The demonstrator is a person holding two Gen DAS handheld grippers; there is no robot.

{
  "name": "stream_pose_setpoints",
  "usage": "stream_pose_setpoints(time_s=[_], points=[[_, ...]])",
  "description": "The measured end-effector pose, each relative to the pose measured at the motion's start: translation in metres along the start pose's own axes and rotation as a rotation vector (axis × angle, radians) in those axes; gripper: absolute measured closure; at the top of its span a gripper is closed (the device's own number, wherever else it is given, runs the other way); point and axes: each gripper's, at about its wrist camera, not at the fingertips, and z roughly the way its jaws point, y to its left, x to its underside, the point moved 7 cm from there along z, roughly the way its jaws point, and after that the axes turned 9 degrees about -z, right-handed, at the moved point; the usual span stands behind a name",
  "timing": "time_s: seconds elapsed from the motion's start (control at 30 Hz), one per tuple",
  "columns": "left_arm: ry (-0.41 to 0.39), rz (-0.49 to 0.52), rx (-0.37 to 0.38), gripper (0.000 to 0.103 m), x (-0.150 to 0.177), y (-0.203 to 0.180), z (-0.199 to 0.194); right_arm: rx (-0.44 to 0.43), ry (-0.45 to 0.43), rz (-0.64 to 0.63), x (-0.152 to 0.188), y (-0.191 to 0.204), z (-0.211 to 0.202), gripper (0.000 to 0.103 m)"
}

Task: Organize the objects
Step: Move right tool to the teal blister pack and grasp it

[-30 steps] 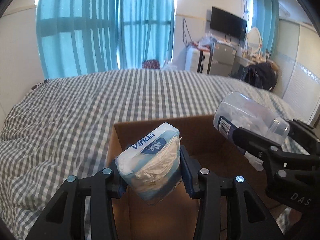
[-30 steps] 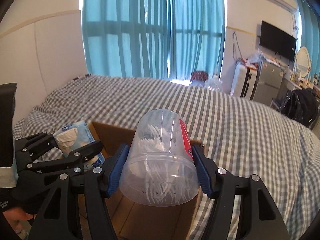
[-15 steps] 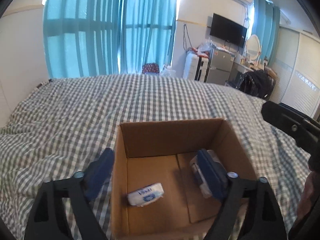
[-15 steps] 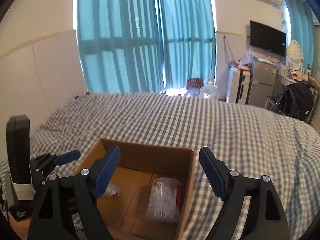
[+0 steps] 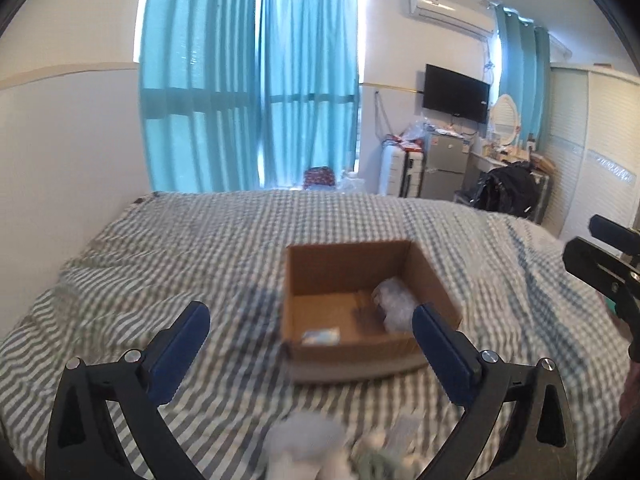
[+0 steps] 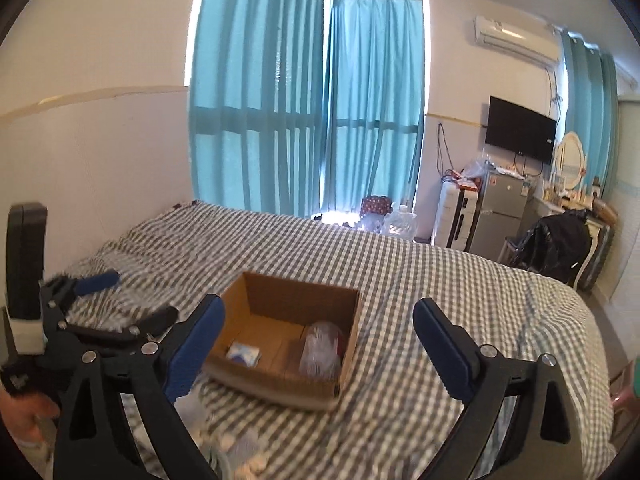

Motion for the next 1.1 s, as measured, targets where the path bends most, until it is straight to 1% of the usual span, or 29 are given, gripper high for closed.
stream_pose_setpoints(time_s=[0.07,0.1,0.17,0.23,0.37,0.5,0.6,0.67,0.77,0.97,1.1], points=[[0.004,-0.005,-0.049,0.0,0.019,0.012,-0.015,-0.004,0.011,-0.009,0.017,0.011,-0.011,0.006],[0.007,-0.012,-0.06,0.0,0.025,0.014,-0.016,-0.006,0.021,-0.013,0.028,0.017,-0.016,0.006],[0.032,-0.031,-0.08,0.0,0.047,0.023,-0.021,-0.019,0.044,-0.02,0.05,0.03,-0.019,0.006],[0.057,-0.037,-0.102,0.0,0.07,0.028,-0.023,-0.049,0.082,-0.03,0.074,0.044,-0.017,0.006],[0.112,-0.01,-0.153,0.0,0.116,0.035,-0.019,-0.091,0.181,-0.051,0.123,0.073,-0.002,0.006],[0.175,0.002,-0.17,0.0,0.151,0.04,-0.007,-0.14,0.283,-0.085,0.175,0.096,0.014,0.006],[0.224,-0.029,-0.146,0.0,0.17,0.043,0.002,-0.184,0.355,-0.099,0.202,0.109,0.026,0.006],[0.252,-0.043,-0.144,0.0,0.181,0.045,0.006,-0.213,0.379,-0.114,0.213,0.118,0.029,0.006],[0.286,-0.056,-0.159,0.0,0.195,0.05,0.007,-0.255,0.412,-0.138,0.226,0.13,0.03,0.006],[0.276,-0.064,-0.152,0.0,0.201,0.054,0.002,-0.321,0.458,-0.191,0.241,0.159,0.034,0.006],[0.282,-0.063,-0.157,0.0,0.201,0.055,0.002,-0.336,0.488,-0.226,0.253,0.173,0.039,0.006]])
